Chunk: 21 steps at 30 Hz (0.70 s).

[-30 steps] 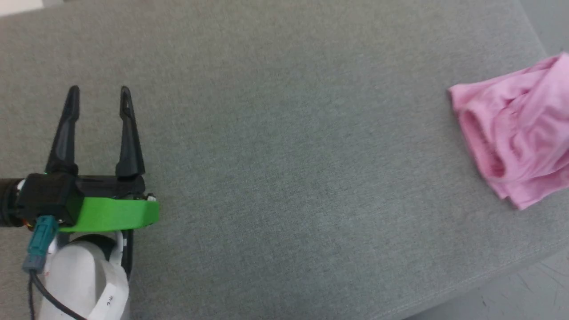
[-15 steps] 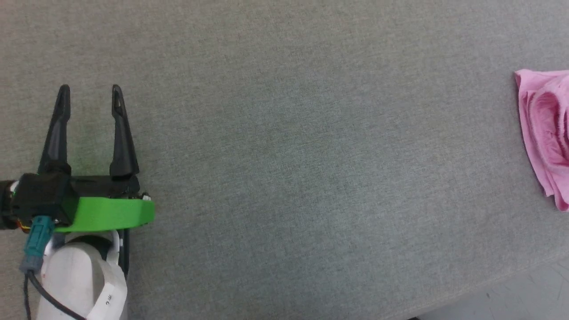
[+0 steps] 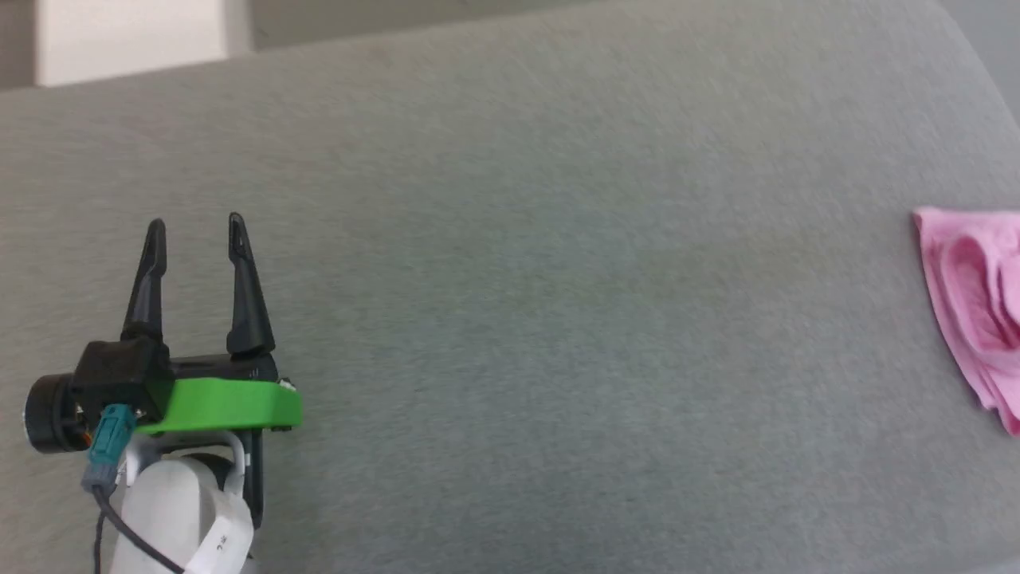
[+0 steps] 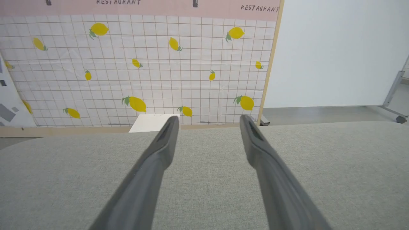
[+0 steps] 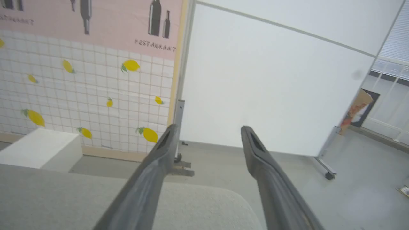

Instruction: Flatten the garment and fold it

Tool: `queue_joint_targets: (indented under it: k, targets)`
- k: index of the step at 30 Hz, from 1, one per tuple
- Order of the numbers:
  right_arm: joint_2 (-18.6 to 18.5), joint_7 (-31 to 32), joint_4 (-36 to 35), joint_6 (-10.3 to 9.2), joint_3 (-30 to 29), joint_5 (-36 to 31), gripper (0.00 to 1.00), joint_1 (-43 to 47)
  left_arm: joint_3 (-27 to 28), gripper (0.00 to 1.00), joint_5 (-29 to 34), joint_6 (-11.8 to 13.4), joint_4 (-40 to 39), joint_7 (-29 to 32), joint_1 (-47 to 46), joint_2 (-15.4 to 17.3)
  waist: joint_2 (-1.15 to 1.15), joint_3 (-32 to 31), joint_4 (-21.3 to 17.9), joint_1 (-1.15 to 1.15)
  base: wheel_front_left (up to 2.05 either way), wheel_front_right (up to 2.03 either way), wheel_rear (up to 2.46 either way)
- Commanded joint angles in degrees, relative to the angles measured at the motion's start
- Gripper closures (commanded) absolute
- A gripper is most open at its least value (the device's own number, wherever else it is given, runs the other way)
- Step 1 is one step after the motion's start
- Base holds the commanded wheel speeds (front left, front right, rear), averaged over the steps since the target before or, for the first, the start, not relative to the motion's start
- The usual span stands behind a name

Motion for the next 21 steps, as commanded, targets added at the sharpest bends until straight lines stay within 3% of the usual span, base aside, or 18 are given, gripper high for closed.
queue_joint_targets:
  k: [1,5,11,21]
  targets:
    - [2.57,-0.72,-1.85,-0.1,-0.28,-0.66,0.0,2.2,-0.04,0.0,-0.64,0.39,0.53,-0.34,-0.43,-0.38,0.0,-6.41,6.65,0.0,0.0,0.0,0.0]
    - [10.94,-2.98,-8.58,-0.1,-2.36,-3.32,0.0,6.59,-0.28,0.0,-1.2,1.06,1.87,-0.83,-0.52,-1.01,0.0,-7.81,9.24,0.0,0.0,0.0,0.0]
    - [25.23,-8.13,-12.24,-0.1,-7.11,-6.65,0.0,16.77,0.17,0.0,-2.43,3.04,4.64,-1.29,-0.51,-1.87,0.0,-9.42,11.8,0.0,0.0,0.0,0.0]
    - [26.38,-12.97,-8.13,-0.1,-5.96,-6.27,0.0,29.34,-1.54,0.0,-4.29,2.04,11.52,-0.18,-0.83,-2.29,0.0,-12.26,13.43,0.0,0.0,0.0,0.0]
